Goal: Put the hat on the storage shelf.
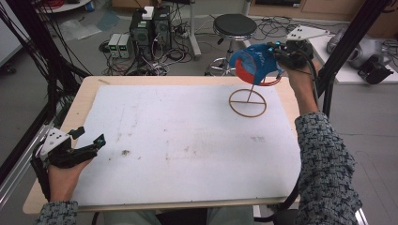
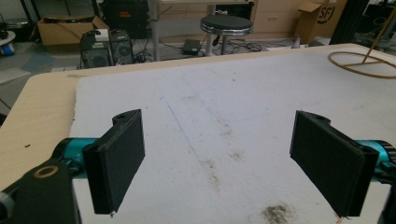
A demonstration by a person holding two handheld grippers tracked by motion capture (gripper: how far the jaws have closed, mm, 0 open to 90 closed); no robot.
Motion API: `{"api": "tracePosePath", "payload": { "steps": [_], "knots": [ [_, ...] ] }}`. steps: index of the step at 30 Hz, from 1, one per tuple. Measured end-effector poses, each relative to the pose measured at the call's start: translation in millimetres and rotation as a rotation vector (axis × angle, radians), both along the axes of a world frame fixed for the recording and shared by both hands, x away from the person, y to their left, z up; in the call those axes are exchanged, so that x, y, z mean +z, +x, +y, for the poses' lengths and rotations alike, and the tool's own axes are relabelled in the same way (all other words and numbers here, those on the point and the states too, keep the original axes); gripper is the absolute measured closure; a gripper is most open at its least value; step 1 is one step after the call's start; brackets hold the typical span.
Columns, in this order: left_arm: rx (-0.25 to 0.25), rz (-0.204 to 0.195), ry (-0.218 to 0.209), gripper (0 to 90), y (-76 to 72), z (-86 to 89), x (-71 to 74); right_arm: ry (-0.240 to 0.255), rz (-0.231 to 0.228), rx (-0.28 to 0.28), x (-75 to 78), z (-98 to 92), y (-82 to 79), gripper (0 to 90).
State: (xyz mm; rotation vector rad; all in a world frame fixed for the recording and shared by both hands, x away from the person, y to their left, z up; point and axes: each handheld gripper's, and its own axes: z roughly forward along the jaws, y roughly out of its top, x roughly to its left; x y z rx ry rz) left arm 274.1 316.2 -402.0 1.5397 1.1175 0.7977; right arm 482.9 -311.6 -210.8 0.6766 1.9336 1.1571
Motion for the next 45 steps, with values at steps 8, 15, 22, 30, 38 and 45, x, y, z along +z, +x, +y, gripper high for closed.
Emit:
{"api": "tracePosePath", "payload": {
  "steps": [8, 15, 22, 30, 38, 45],
  "knots": [
    [-0.001, 0.003, 0.003, 18.1, 0.5, -0.5, -0.9, 0.002, 0.045, -0.005, -2.0, 0.5, -1.2, 89.3],
    [-0.007, 0.006, 0.006, 18.1, 1.4, -2.3, -2.1, -0.022, 0.058, -0.015, -3.4, -1.6, -5.2, 89.3],
    [-0.003, 0.011, 0.003, 18.1, 1.6, -2.0, -3.2, 0.019, 0.041, -0.037, -21.2, -11.1, -8.5, 89.4],
    [-0.009, 0.016, 0.008, 18.1, 2.4, -3.8, -4.5, 0.022, 0.046, -0.055, -25.6, -17.4, -11.6, 89.4],
    [-0.014, 0.022, 0.009, 18.1, 3.3, -5.7, -5.7, 0.035, 0.031, -0.061, -14.0, -24.6, -20.1, 89.3],
    [-0.018, 0.019, 0.010, 18.1, 3.0, -7.0, -5.1, 0.043, 0.050, -0.056, -24.6, -22.1, -17.0, 89.3]
  ]
}}
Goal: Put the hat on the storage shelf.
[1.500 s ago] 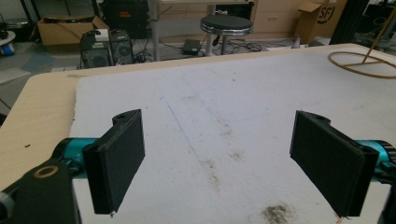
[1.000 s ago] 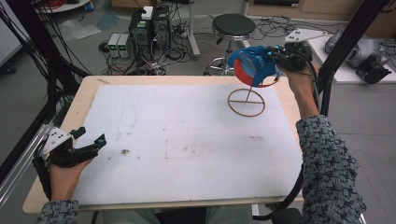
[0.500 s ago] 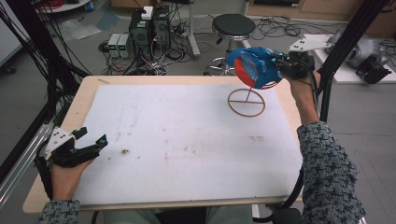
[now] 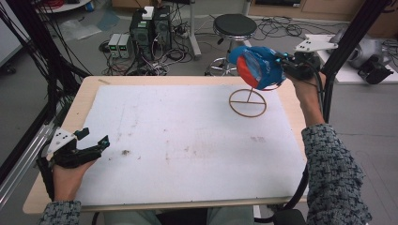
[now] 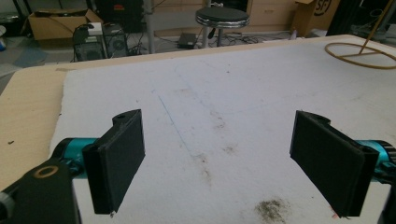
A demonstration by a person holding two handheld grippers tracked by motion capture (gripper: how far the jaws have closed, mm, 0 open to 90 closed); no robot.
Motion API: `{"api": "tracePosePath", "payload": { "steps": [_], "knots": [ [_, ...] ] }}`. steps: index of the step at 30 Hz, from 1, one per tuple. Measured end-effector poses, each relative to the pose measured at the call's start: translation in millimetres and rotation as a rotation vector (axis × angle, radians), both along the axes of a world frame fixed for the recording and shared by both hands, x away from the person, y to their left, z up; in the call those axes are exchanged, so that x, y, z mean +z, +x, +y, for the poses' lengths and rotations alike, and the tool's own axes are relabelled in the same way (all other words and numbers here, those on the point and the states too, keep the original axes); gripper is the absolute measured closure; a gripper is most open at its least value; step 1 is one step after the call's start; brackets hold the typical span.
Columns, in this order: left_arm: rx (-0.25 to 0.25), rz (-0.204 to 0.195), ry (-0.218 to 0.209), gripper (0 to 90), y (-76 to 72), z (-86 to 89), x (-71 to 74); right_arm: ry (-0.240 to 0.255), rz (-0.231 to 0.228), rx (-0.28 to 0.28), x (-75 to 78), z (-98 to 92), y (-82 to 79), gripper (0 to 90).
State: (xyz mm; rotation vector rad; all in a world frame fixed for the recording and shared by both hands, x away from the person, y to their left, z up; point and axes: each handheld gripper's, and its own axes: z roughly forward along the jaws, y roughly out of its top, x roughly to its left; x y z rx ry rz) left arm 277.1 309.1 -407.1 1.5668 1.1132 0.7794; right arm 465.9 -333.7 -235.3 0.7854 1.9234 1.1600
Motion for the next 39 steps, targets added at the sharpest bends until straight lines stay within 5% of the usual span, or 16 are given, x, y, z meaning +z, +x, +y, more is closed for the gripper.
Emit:
{"api": "tracePosePath", "payload": {
  "steps": [9, 22, 39],
  "knots": [
    [0.006, 0.001, -0.004, 18.1, 0.0, 3.0, -0.8, 0.000, 0.004, -0.006, -16.3, 10.5, 9.0, 88.9],
    [0.007, 0.001, -0.005, 18.1, -0.4, 3.3, -0.6, 0.020, -0.032, -0.020, -19.1, 16.9, 12.5, 86.5],
    [-0.001, 0.001, -0.004, 18.1, 0.3, 1.4, -0.8, 0.060, -0.028, -0.051, -15.7, 5.8, 5.6, 60.2]
  ]
}}
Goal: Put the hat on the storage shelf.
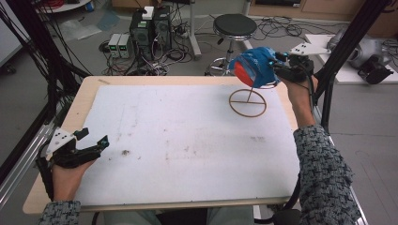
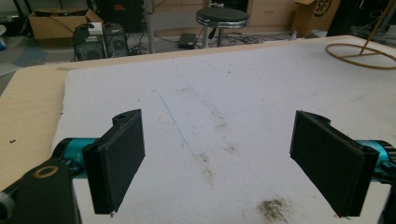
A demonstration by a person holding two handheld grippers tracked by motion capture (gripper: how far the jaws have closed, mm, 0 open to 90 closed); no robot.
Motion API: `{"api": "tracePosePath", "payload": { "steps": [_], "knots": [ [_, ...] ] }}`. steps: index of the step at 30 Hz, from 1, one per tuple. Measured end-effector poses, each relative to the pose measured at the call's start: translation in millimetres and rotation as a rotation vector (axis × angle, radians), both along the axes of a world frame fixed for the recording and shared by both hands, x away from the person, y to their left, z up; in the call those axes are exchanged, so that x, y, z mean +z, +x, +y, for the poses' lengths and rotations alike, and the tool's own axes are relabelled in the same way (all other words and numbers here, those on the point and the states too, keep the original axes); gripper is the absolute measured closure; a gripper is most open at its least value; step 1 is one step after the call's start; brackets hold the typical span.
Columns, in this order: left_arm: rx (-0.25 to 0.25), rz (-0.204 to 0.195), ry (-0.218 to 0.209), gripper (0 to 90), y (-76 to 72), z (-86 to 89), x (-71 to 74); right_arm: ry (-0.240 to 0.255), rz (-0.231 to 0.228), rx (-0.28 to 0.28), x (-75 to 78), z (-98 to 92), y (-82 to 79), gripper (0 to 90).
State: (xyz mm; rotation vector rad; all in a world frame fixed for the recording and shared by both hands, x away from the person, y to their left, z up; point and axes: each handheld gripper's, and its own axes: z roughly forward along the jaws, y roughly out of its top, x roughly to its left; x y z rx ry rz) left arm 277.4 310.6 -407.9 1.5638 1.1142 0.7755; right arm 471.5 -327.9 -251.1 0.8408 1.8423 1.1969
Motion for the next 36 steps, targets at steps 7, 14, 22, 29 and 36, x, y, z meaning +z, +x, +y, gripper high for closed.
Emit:
{"api": "tracePosePath", "payload": {
  "steps": [7, 14, 22, 29, 36],
  "knots": [
    [-0.001, -0.003, -0.002, 18.1, -0.4, -0.1, 0.8, 0.053, -0.024, -0.028, 4.9, -5.2, -8.5, 44.6],
    [-0.003, -0.003, 0.000, 18.1, -0.6, -0.8, 1.1, 0.102, -0.060, -0.040, 11.8, -14.2, -25.5, 39.8],
    [-0.008, -0.008, -0.001, 18.1, -0.4, -3.3, 2.2, 0.167, -0.080, -0.069, 10.4, -28.2, -51.2, 31.3],
    [-0.013, -0.006, 0.002, 18.1, 0.1, -5.7, 1.2, 0.192, -0.106, -0.064, 6.4, -30.0, -74.8, 25.9],
    [-0.019, -0.001, 0.006, 18.0, 0.5, -7.1, -0.5, 0.234, -0.130, -0.048, -3.6, -25.2, -104.5, 19.0]
  ]
}}
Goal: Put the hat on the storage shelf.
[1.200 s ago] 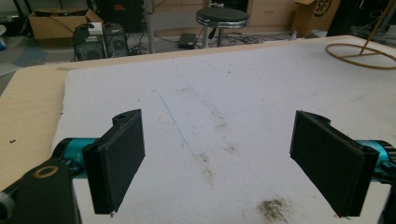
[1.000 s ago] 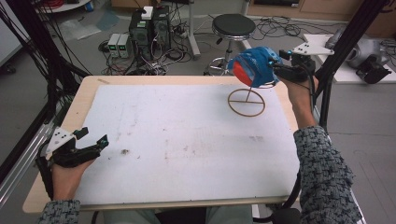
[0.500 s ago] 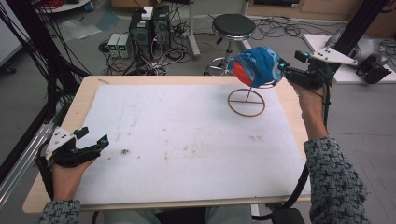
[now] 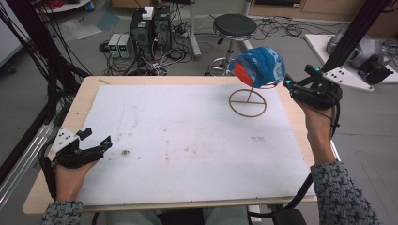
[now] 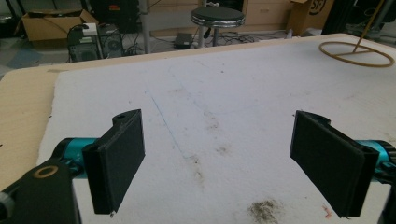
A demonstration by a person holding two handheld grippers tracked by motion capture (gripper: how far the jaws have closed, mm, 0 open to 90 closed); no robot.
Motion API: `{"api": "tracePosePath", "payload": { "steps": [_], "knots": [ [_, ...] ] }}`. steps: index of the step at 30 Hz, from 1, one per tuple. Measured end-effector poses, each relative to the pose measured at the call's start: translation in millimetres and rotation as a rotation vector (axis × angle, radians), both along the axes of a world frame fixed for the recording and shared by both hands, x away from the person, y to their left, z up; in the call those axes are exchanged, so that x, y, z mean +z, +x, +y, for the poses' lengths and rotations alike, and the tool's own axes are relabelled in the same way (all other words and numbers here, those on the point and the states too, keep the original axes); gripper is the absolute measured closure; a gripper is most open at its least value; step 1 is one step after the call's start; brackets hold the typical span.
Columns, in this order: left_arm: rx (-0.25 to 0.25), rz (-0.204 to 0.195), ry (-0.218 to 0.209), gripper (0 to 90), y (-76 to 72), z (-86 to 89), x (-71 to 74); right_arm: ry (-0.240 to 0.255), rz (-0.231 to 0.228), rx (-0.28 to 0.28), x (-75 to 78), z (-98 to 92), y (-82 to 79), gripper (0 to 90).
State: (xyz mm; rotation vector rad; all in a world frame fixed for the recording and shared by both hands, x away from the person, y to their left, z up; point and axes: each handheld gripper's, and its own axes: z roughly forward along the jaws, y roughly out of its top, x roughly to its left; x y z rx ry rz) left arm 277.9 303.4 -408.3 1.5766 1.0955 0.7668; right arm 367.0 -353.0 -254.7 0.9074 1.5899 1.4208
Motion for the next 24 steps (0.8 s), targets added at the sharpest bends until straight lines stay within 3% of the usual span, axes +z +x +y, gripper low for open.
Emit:
{"api": "tracePosePath", "payload": {
  "steps": [7, 13, 24],
  "knots": [
    [0.001, -0.004, -0.002, 18.1, -0.2, -0.6, 0.6, 0.017, -0.008, 0.039, -10.8, 9.7, -19.6, 18.5],
    [-0.001, -0.006, 0.000, 18.0, -0.9, -1.3, 1.1, 0.047, 0.004, 0.074, -36.4, 19.4, -35.5, 17.7],
    [0.008, -0.013, 0.001, 18.0, -1.5, -0.9, 0.7, 0.117, 0.045, 0.065, -72.4, 16.2, -42.6, 12.3]
  ]
}}
